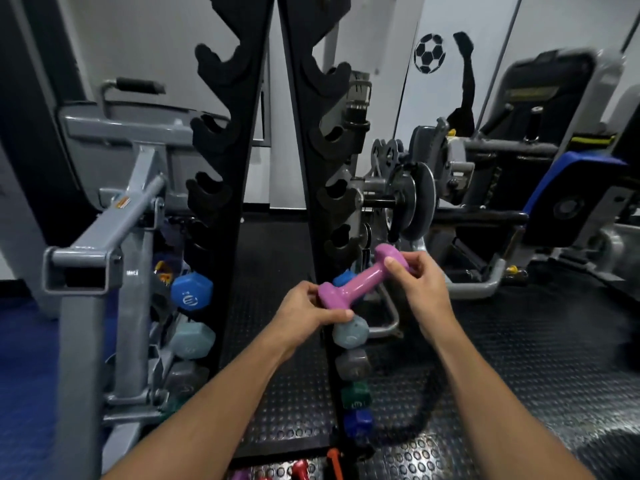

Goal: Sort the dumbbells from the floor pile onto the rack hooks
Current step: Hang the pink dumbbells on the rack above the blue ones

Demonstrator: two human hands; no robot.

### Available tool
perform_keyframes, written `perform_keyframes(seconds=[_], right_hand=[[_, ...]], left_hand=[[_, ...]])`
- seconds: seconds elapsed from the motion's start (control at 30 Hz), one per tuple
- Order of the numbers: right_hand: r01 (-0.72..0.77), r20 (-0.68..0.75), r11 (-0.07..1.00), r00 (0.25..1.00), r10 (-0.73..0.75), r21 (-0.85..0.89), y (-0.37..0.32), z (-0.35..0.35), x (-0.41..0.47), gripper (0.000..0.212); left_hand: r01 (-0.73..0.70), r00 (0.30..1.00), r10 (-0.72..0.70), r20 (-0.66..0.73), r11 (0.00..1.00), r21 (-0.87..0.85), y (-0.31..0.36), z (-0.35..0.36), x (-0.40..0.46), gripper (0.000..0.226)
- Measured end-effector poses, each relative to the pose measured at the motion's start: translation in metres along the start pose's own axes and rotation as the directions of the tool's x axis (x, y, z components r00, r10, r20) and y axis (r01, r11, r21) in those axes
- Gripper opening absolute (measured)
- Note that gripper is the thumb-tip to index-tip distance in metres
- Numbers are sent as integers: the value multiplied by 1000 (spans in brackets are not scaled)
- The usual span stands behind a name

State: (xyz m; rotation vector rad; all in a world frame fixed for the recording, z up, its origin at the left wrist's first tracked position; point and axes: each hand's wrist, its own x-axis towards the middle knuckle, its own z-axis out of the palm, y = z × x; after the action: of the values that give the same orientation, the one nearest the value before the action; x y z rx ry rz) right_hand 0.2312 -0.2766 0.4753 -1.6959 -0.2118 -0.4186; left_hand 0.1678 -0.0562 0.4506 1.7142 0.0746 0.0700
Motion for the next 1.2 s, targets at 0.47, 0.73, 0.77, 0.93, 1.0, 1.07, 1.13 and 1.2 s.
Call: perform_keyframes(seconds=[0.47, 0.73, 0.77, 0.93, 1.0, 1.07, 1.13, 1.2], right_hand=[[-124, 64, 992, 990, 126, -34, -42, 26, 115, 15], [-77, 146, 994, 985, 87, -74, -36, 54, 150, 20], [-81, 152, 994, 984, 90, -67, -35, 55, 151, 20], [-61, 157, 995, 985, 74, -84, -29, 57, 155, 20], [-55, 143, 992, 987, 71, -113, -28, 60, 157, 18], [-49, 136, 989, 988, 68, -138, -28, 63, 160, 14], [-48, 121, 987, 990, 67, -155, -29, 68, 162, 11], [-56, 128, 984, 989, 78, -167, -28, 74, 165, 14]], left_hand=[[169, 968, -226, -109, 908, -383, 76, 43, 31, 59], [183, 953, -290, -85, 779, -600, 87, 64, 47, 44], [183, 952, -292, -91, 782, -595, 88, 65, 48, 44], [195, 948, -305, -90, 783, -591, 93, 63, 52, 59], [193, 947, -307, -94, 779, -596, 94, 63, 54, 60], [202, 946, -313, -79, 764, -612, 97, 61, 55, 56], [219, 947, -319, -23, 699, -681, 102, 58, 57, 49], [229, 947, -321, 29, 607, -761, 107, 52, 58, 41]])
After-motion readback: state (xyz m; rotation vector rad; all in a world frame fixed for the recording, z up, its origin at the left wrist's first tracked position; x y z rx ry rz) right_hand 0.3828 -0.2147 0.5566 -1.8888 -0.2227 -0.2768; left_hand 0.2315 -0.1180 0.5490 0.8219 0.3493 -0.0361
